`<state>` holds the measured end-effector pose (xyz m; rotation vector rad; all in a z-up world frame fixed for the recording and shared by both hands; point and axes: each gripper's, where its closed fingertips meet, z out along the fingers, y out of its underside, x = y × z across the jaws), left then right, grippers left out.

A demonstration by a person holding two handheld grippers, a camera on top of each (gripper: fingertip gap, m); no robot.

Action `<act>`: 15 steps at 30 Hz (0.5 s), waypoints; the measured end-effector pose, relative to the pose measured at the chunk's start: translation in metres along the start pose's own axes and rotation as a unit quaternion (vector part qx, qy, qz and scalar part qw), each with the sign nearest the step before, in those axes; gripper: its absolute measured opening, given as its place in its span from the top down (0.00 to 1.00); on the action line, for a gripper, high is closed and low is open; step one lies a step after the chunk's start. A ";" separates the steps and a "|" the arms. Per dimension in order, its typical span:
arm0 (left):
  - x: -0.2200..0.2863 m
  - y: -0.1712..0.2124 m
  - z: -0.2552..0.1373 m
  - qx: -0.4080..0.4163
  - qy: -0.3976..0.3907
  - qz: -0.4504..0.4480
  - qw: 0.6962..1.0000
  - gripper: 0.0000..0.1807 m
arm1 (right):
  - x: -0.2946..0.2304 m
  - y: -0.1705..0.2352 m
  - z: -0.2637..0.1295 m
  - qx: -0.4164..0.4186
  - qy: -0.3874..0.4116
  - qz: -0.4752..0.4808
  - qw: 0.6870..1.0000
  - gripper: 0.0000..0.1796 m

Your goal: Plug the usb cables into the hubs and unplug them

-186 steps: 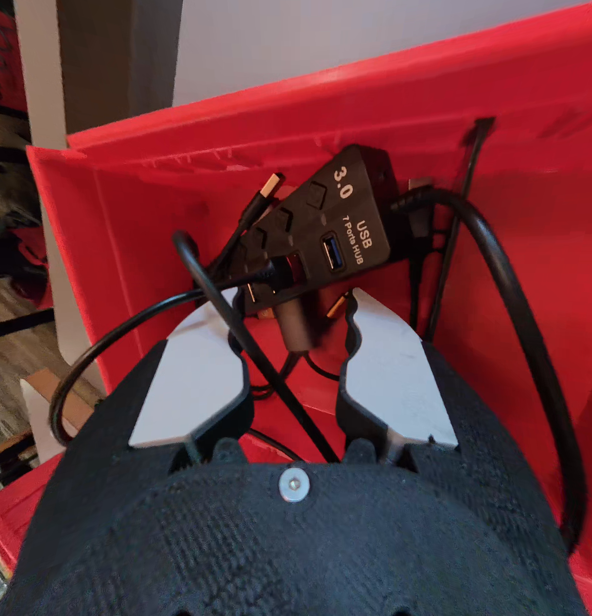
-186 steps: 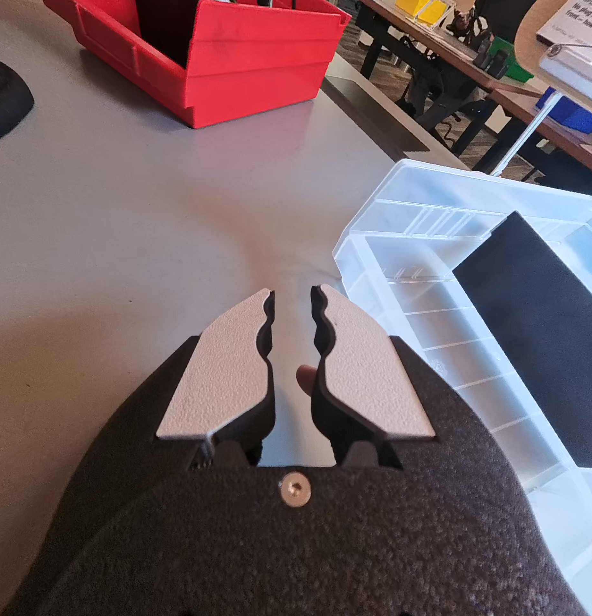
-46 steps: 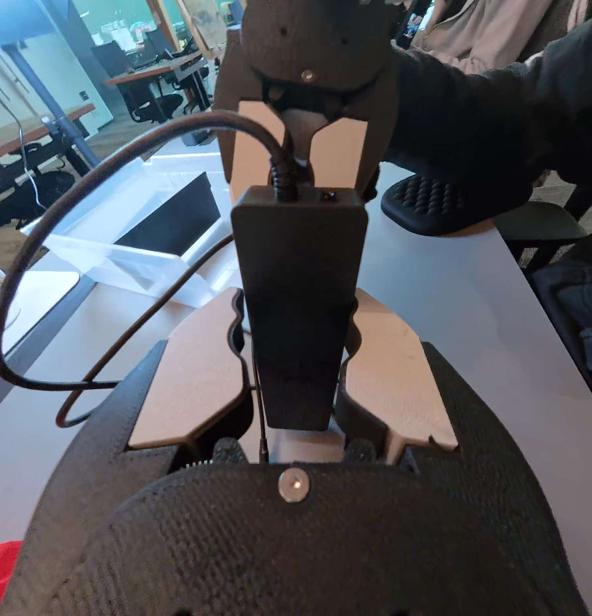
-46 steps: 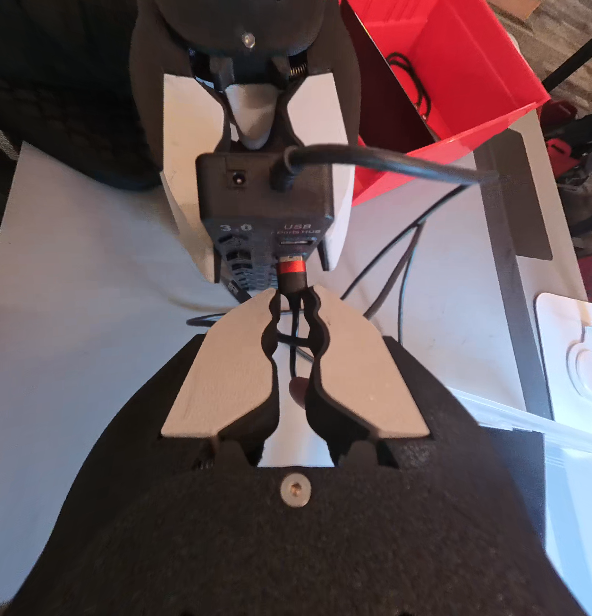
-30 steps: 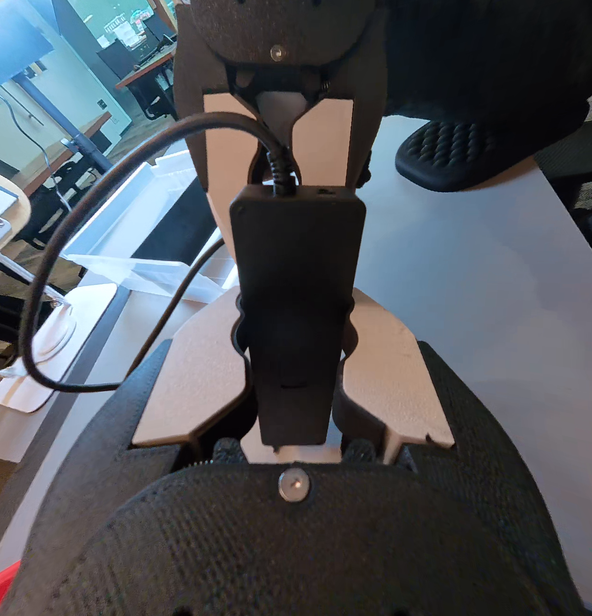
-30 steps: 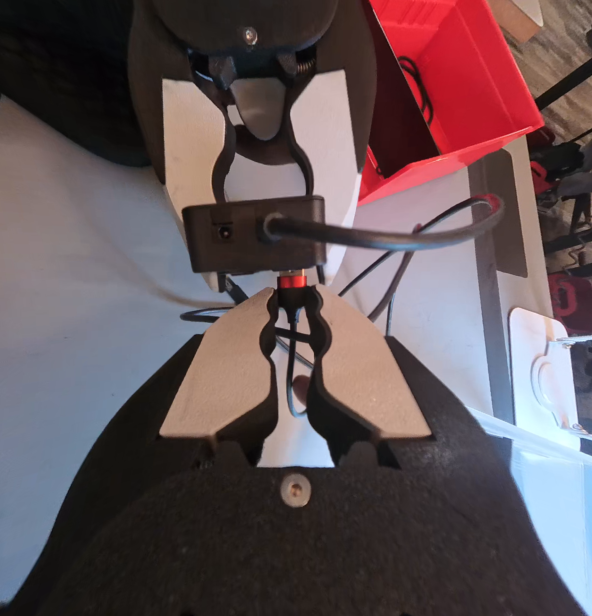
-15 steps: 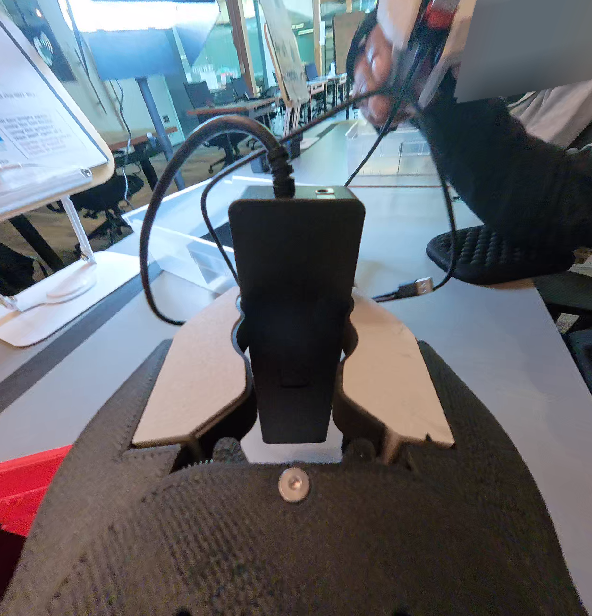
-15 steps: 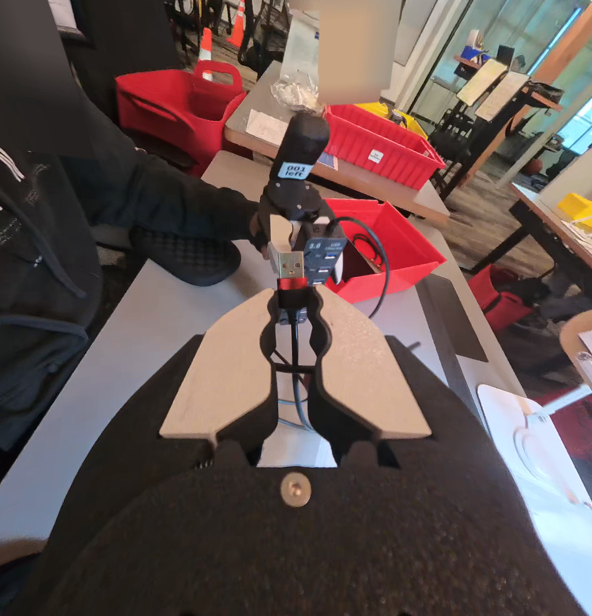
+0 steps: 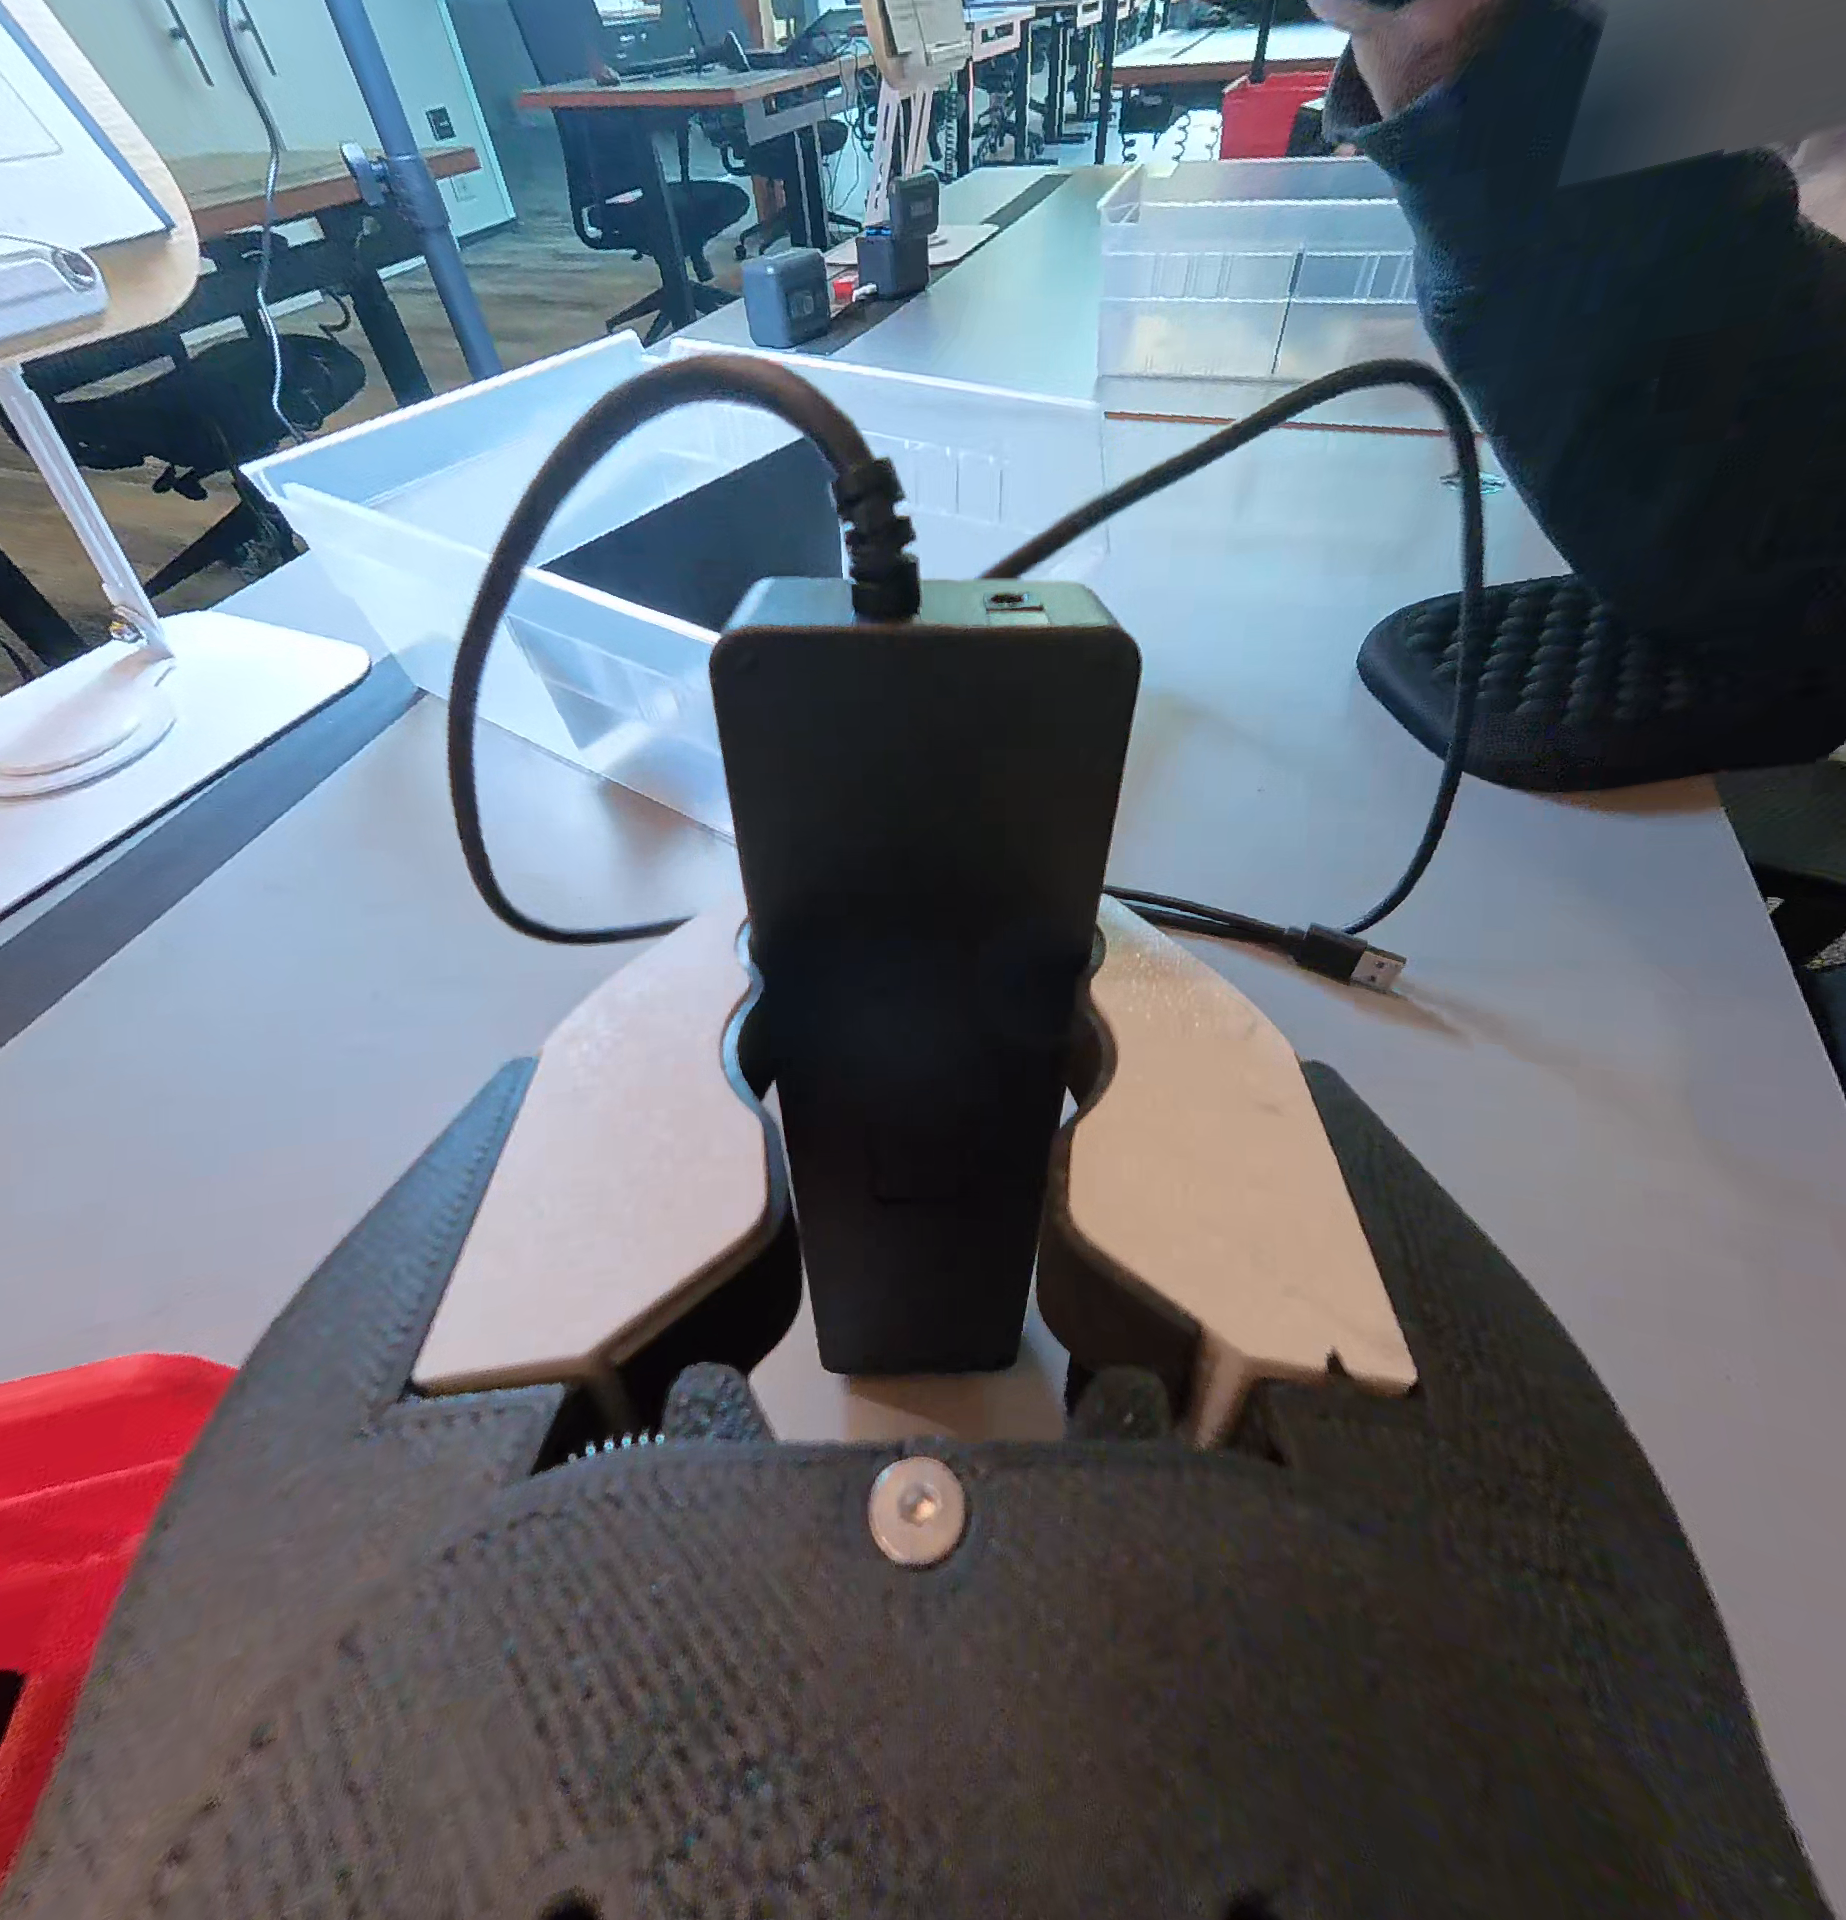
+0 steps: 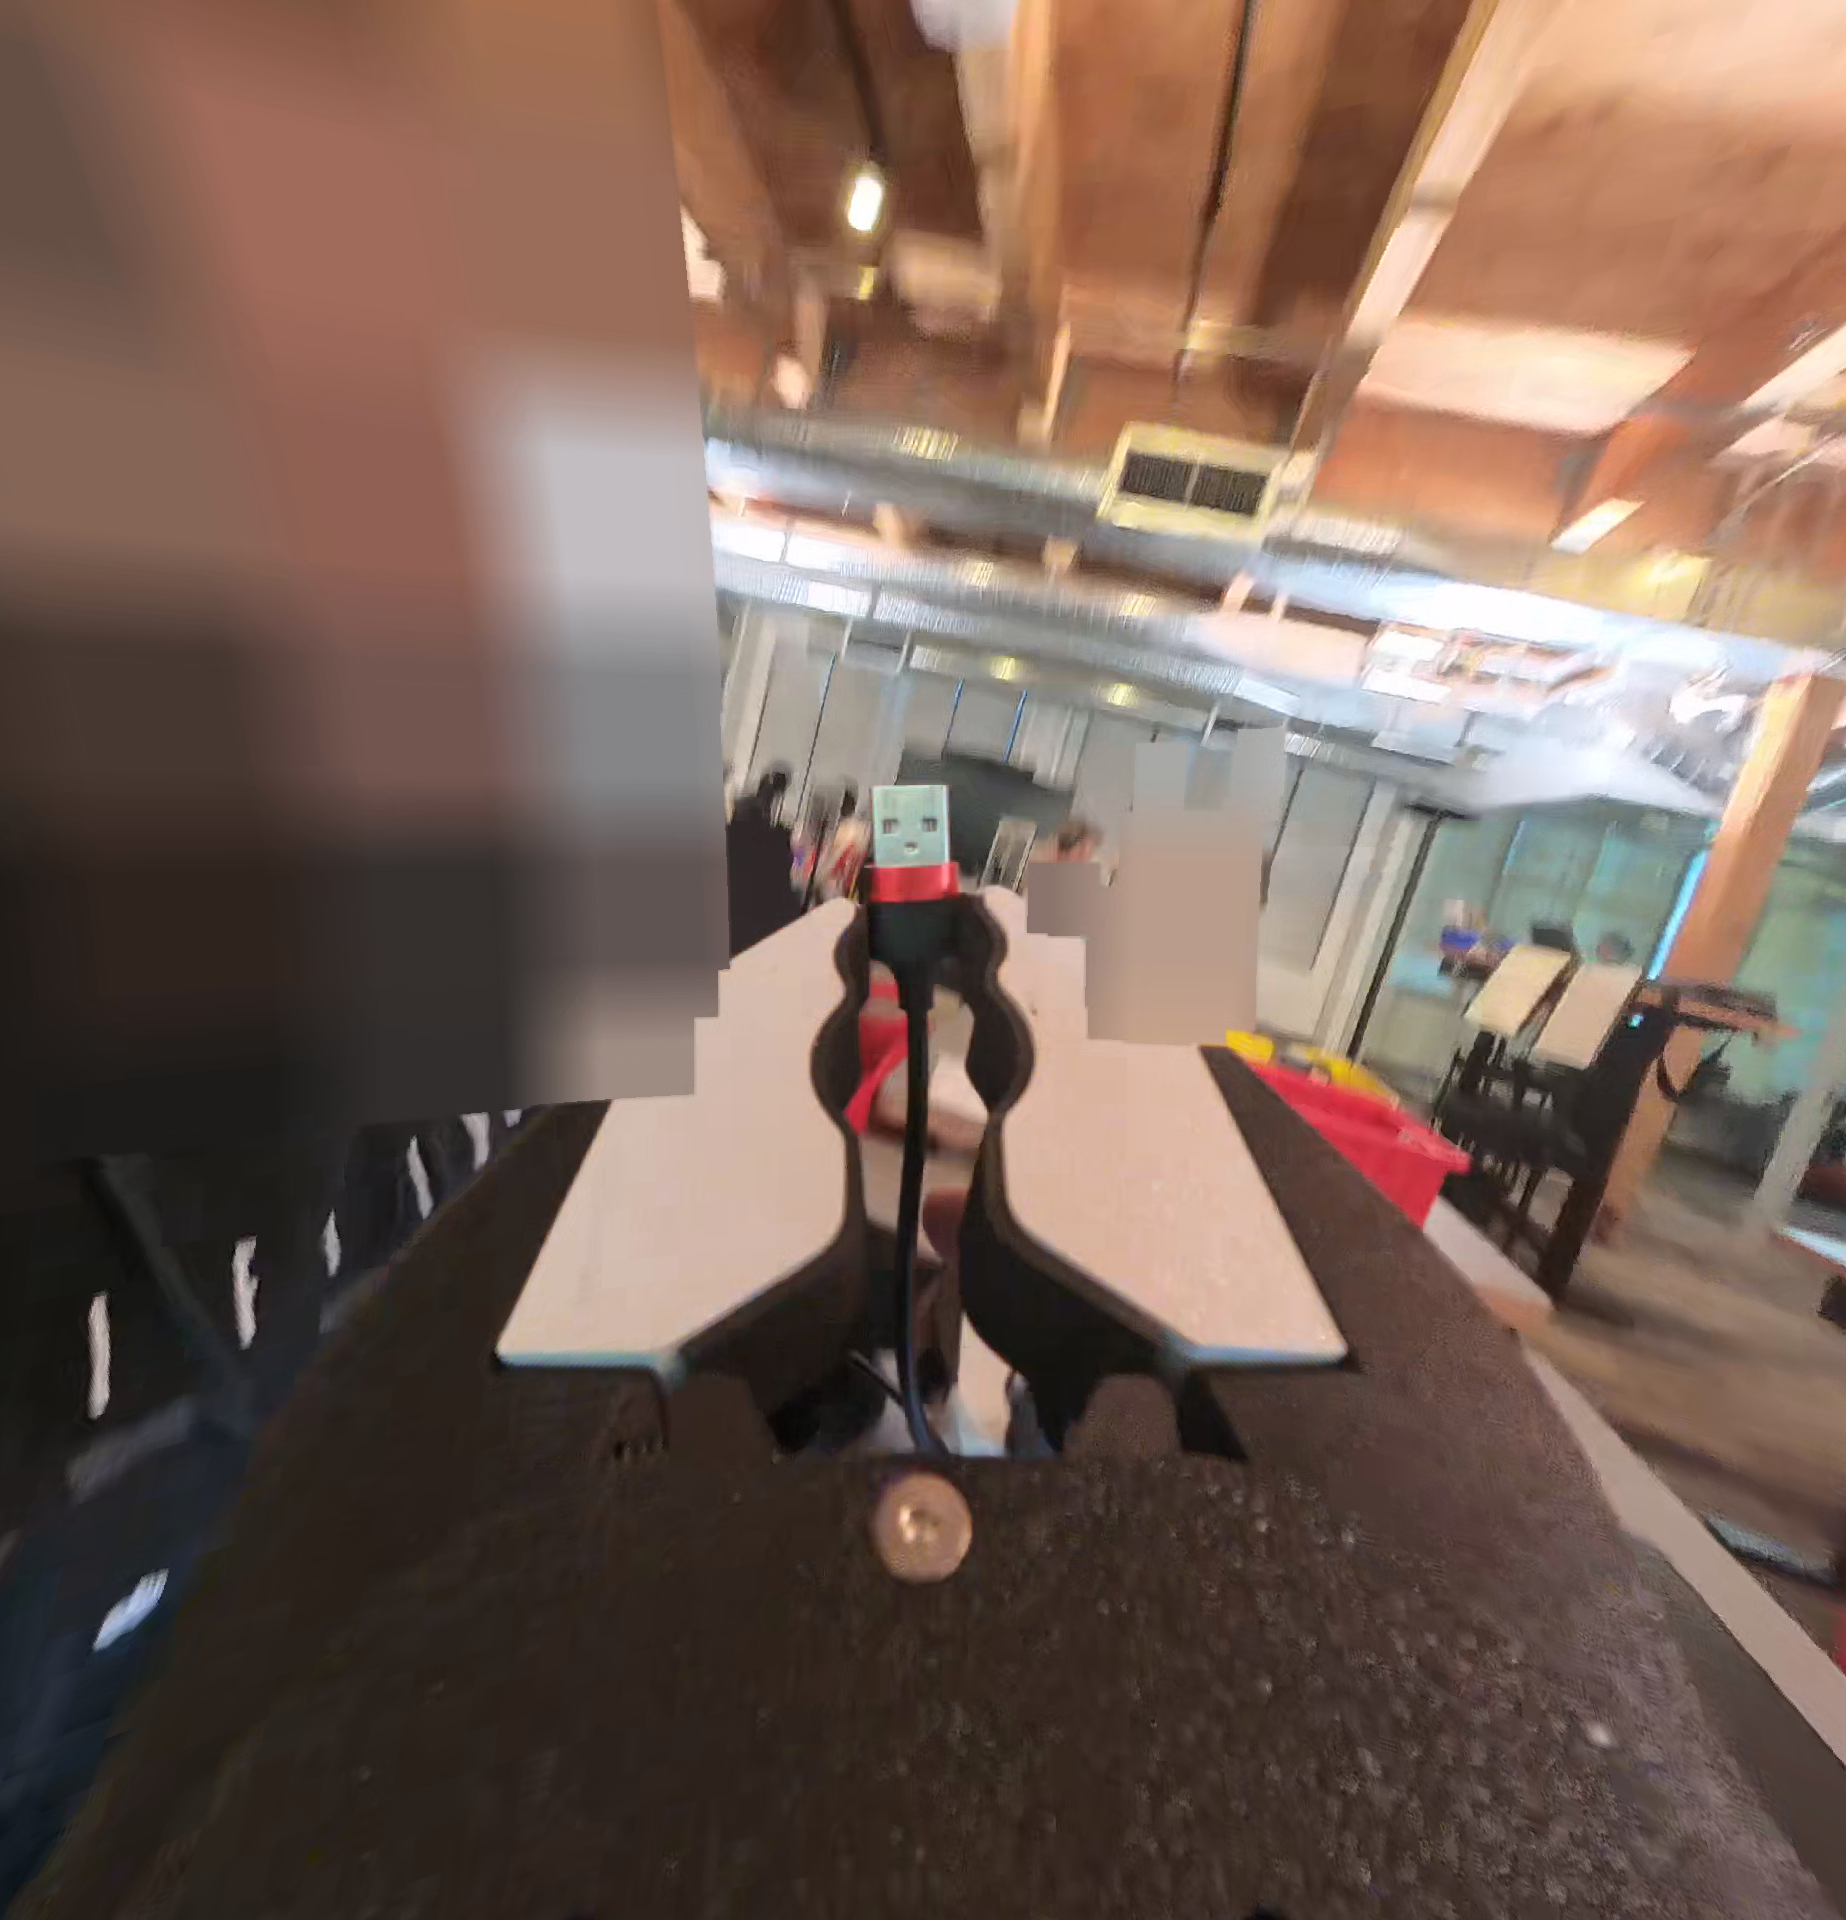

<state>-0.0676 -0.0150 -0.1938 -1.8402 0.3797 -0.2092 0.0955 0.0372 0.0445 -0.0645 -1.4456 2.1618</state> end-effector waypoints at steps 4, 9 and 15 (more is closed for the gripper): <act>-0.002 0.001 -0.002 -0.002 -0.003 -0.004 1.000 0.70 | 0.032 -0.030 -0.031 0.075 0.089 0.001 0.993 0.91; -0.004 0.001 -0.002 -0.001 -0.004 -0.009 1.000 0.70 | 0.073 -0.027 -0.072 -0.027 0.253 -0.104 0.962 0.91; -0.004 0.000 0.000 0.005 -0.001 -0.015 1.000 0.70 | 0.136 0.007 -0.120 -0.171 0.403 -0.220 0.872 0.91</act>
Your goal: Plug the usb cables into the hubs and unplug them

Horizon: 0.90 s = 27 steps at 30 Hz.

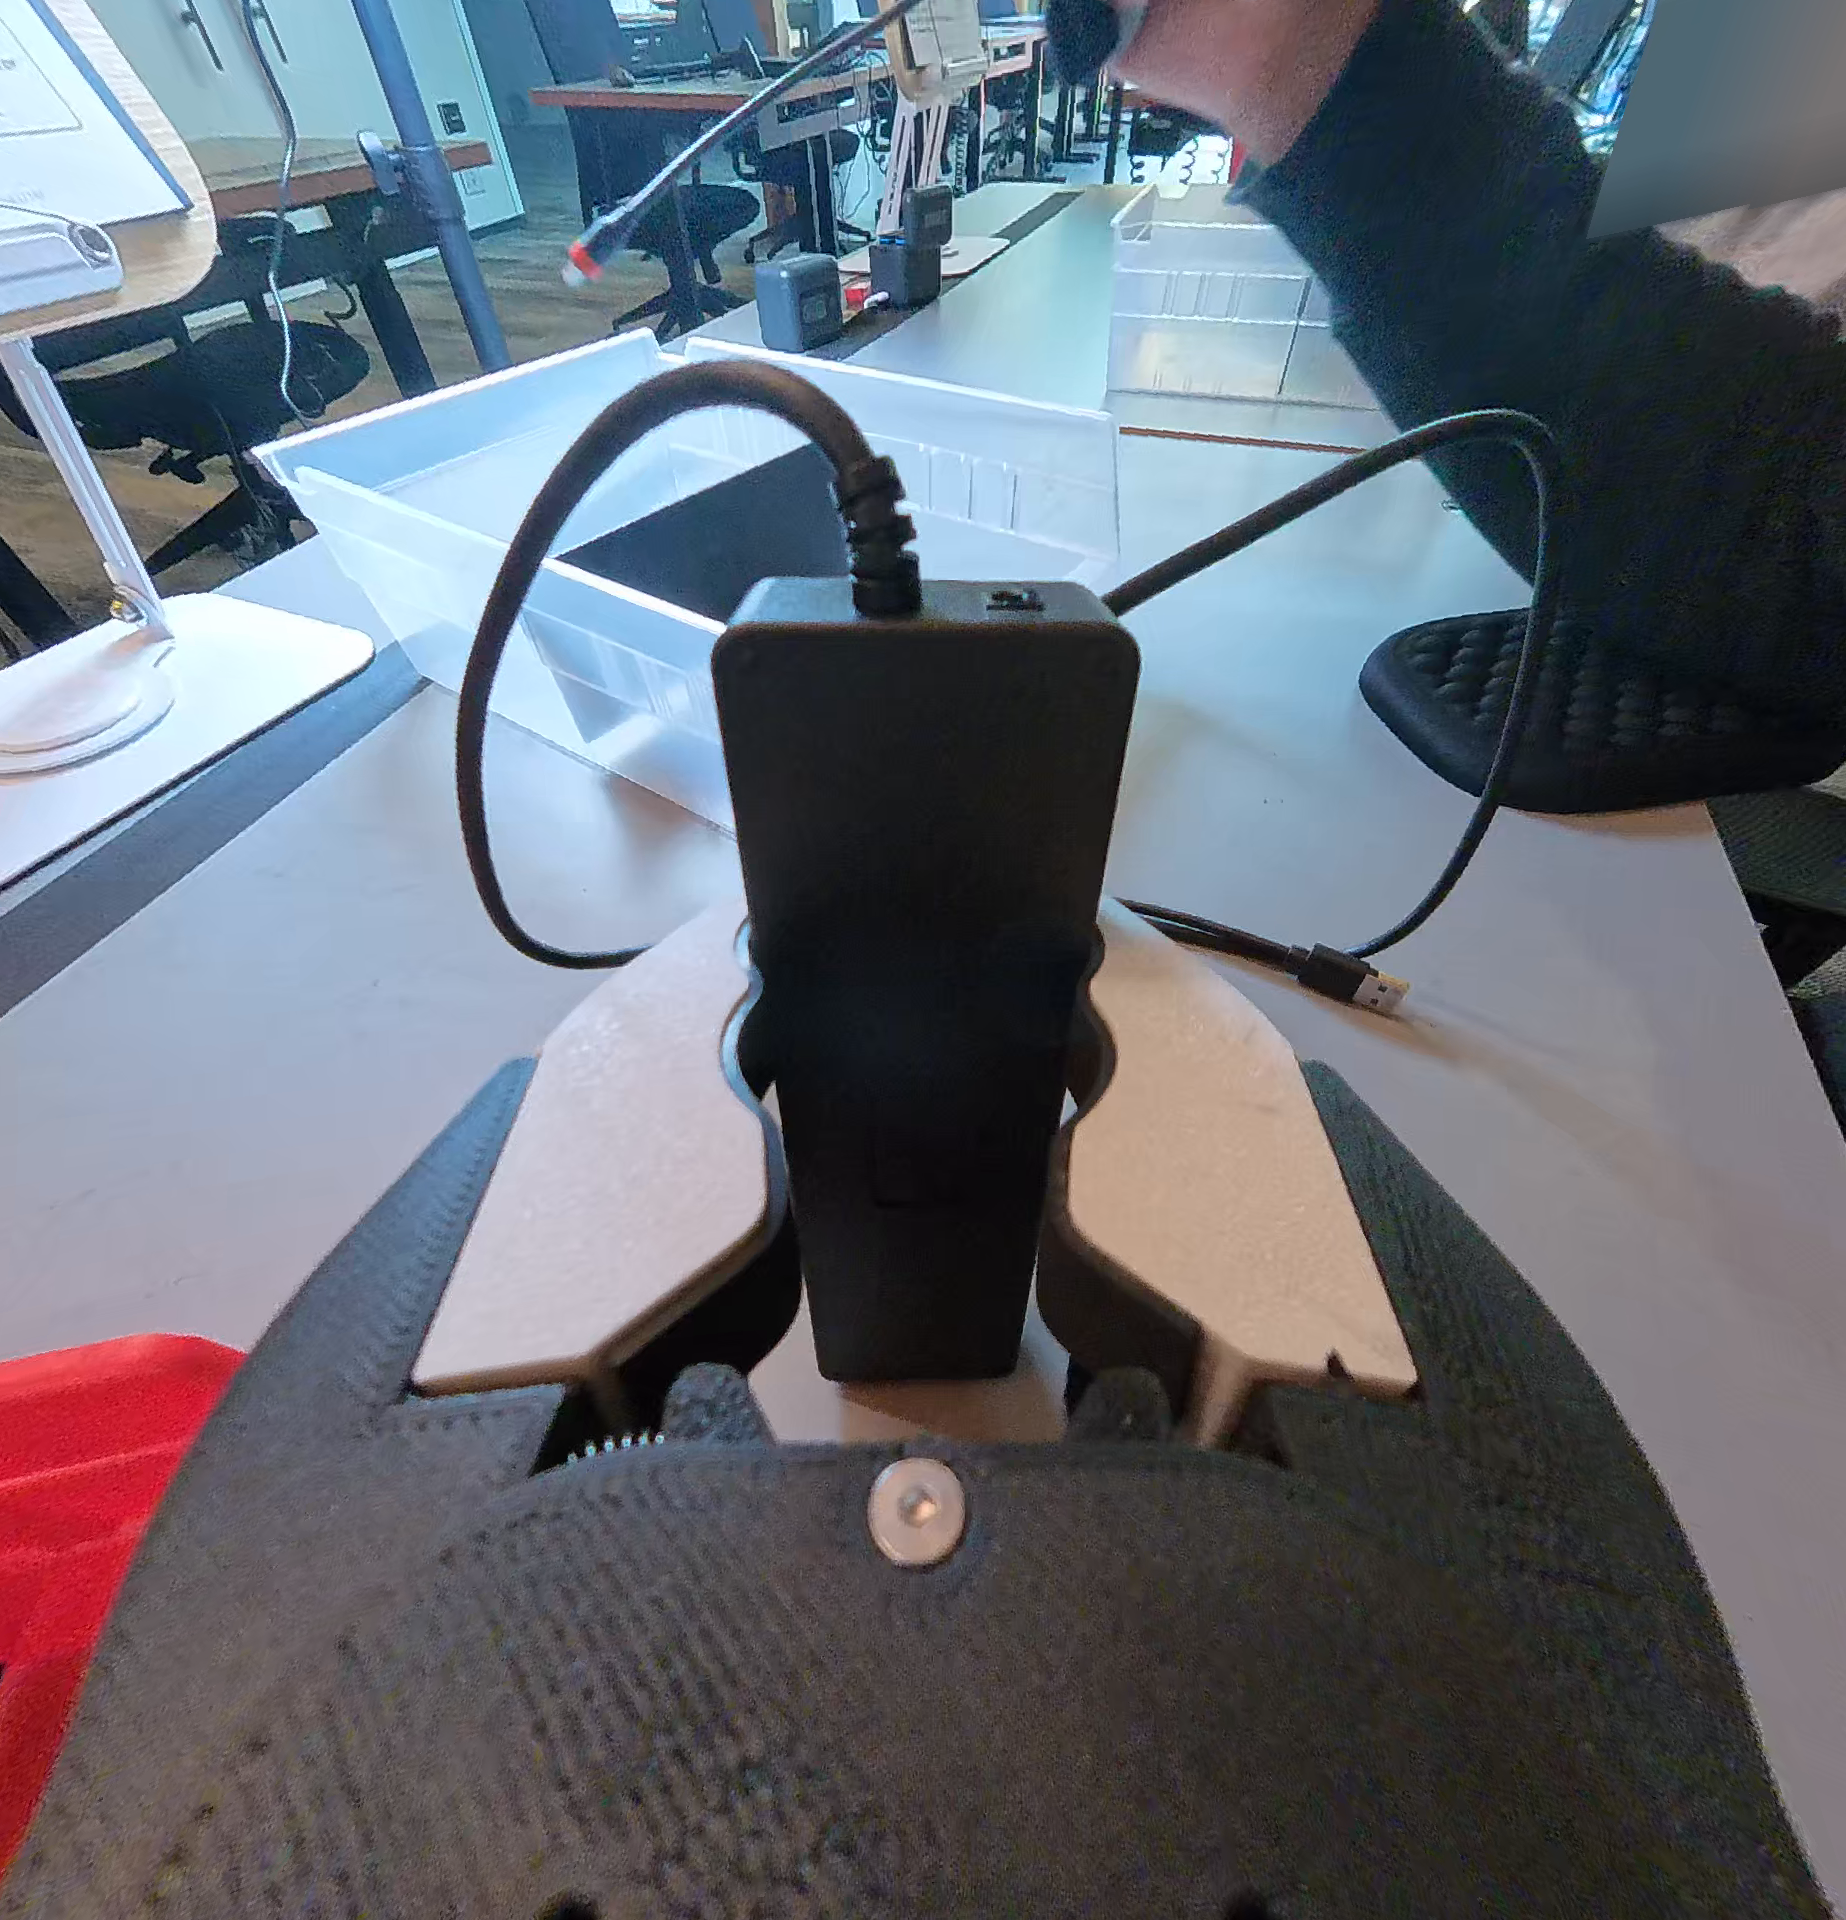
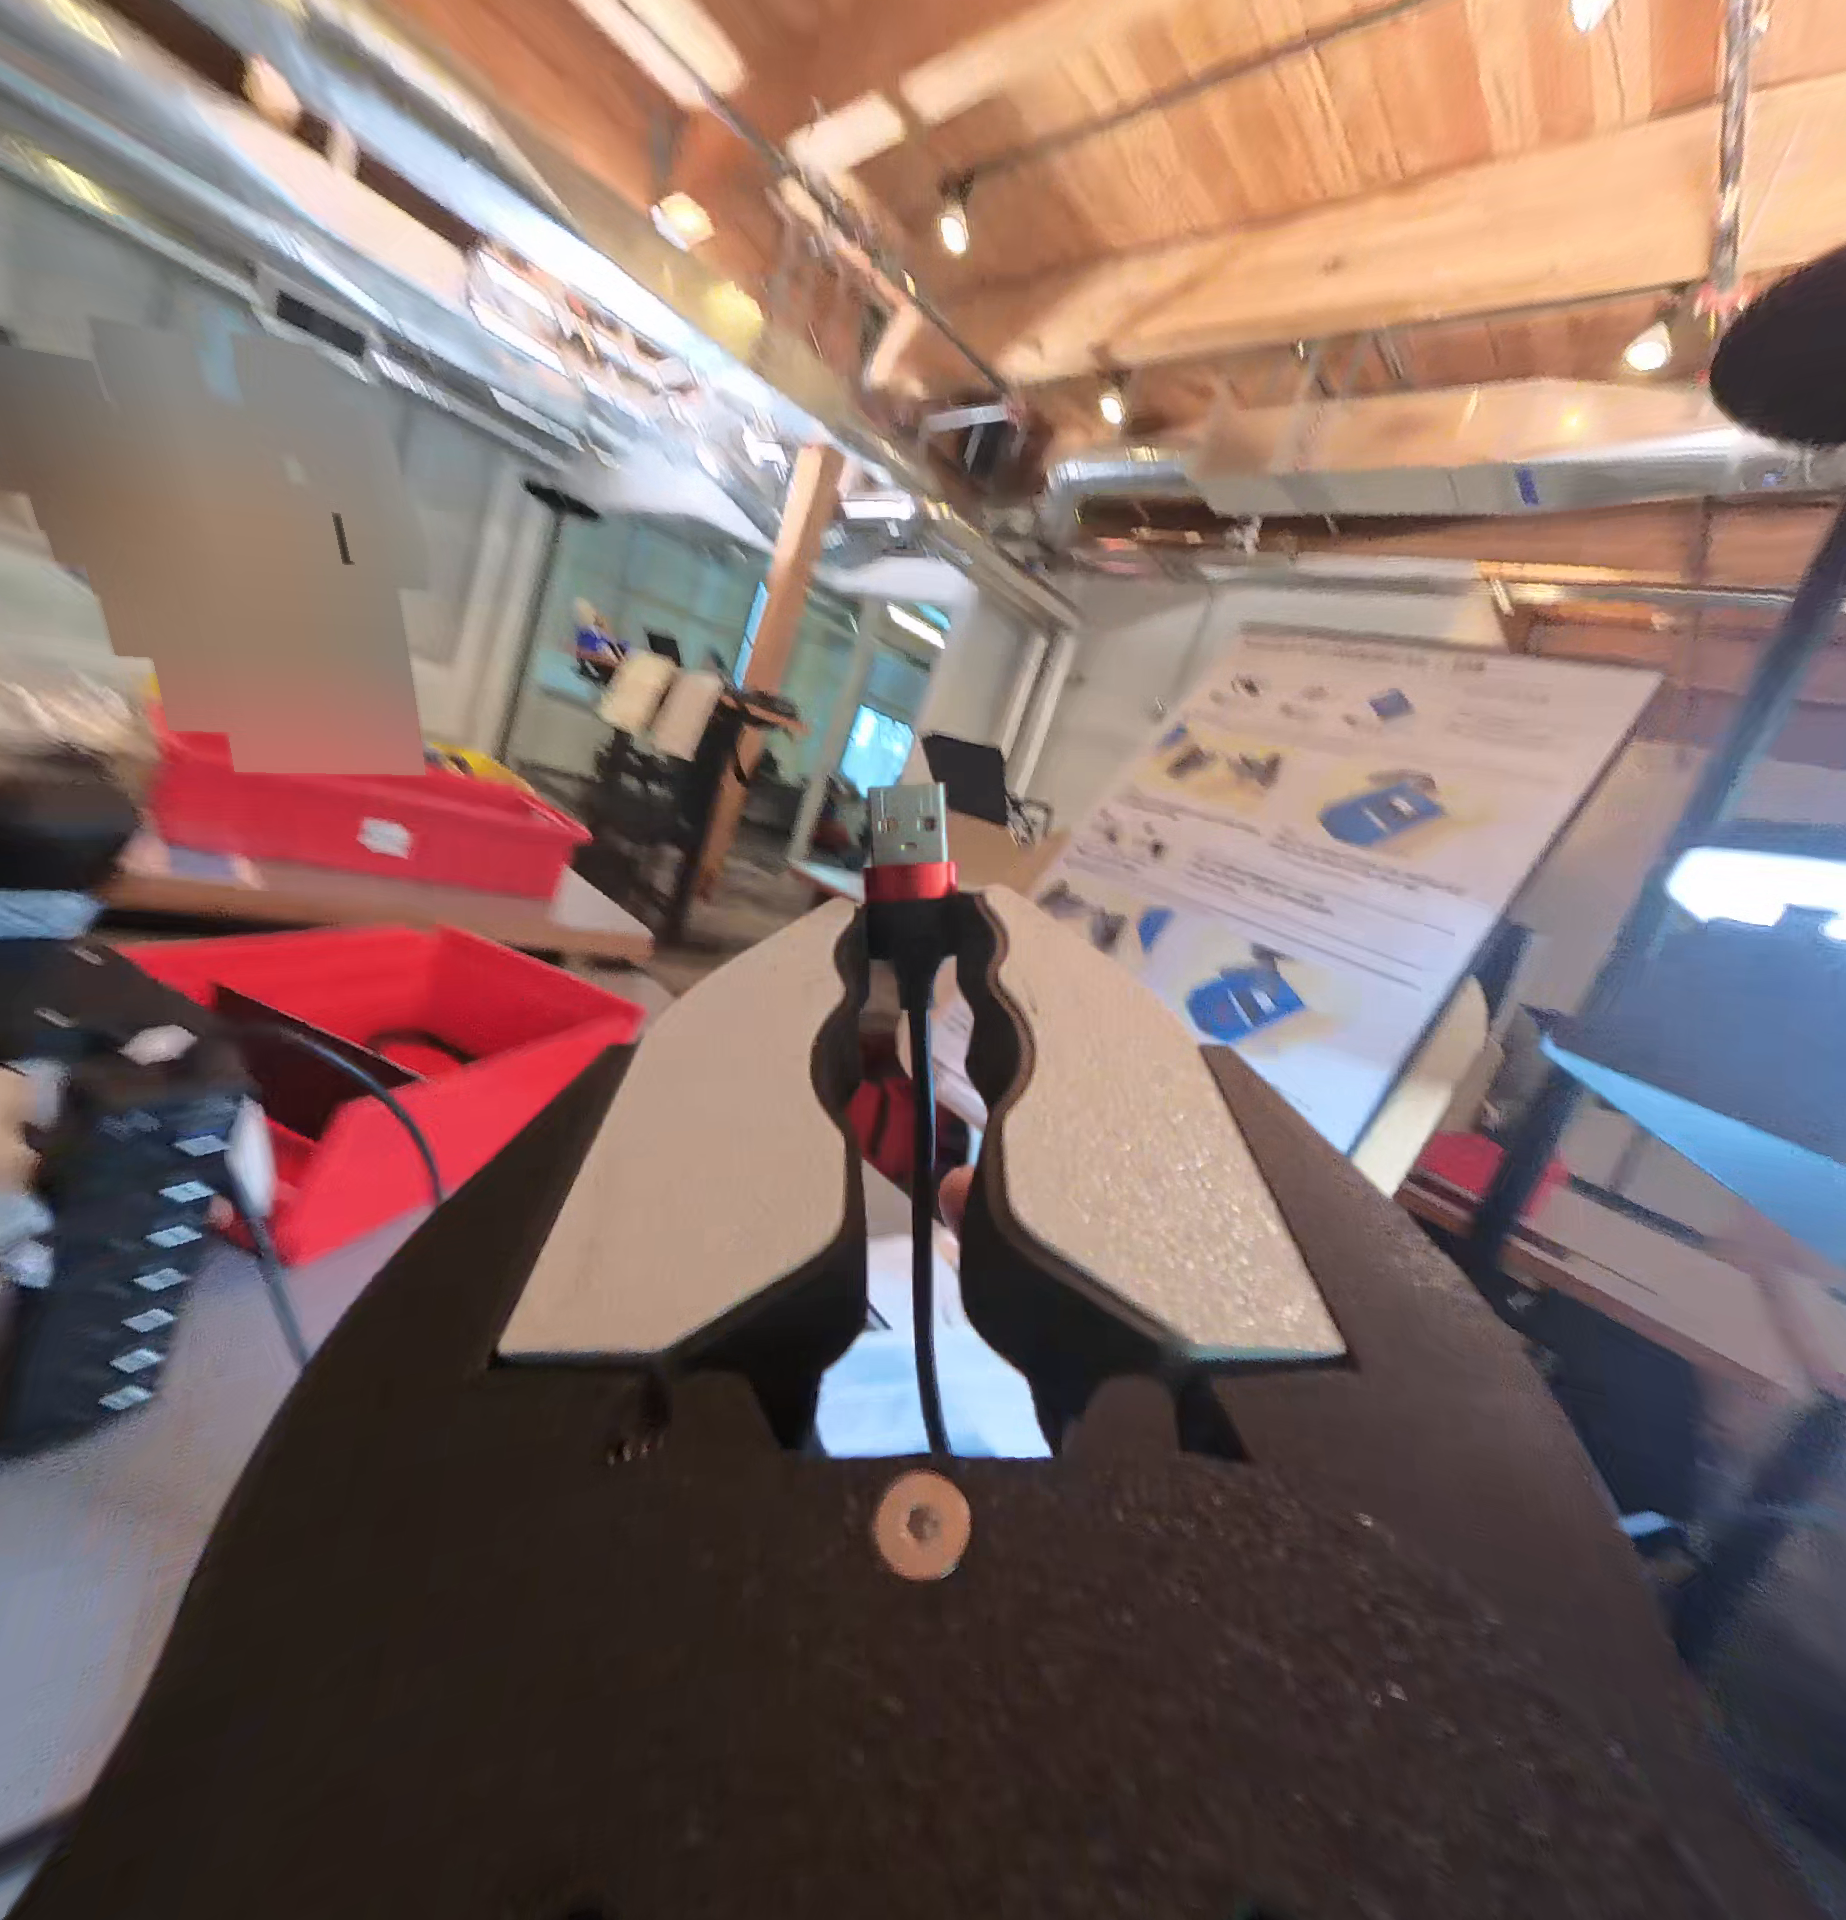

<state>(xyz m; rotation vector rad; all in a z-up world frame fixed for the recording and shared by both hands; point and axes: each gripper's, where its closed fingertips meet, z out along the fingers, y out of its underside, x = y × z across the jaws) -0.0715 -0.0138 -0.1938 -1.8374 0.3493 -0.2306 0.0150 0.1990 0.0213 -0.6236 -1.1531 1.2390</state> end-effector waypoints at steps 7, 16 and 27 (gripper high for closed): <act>-0.002 0.000 -0.001 0.011 0.001 -0.009 1.000 0.70 | 0.027 0.064 0.042 -0.069 -0.017 0.025 0.997 0.91; -0.002 0.000 -0.002 0.021 0.008 -0.017 1.000 0.70 | -0.058 0.069 0.018 -0.120 -0.252 0.129 0.952 0.91; -0.001 -0.001 -0.001 0.024 0.006 -0.015 1.000 0.70 | -0.040 0.231 -0.044 -0.568 -0.168 -0.084 0.801 0.86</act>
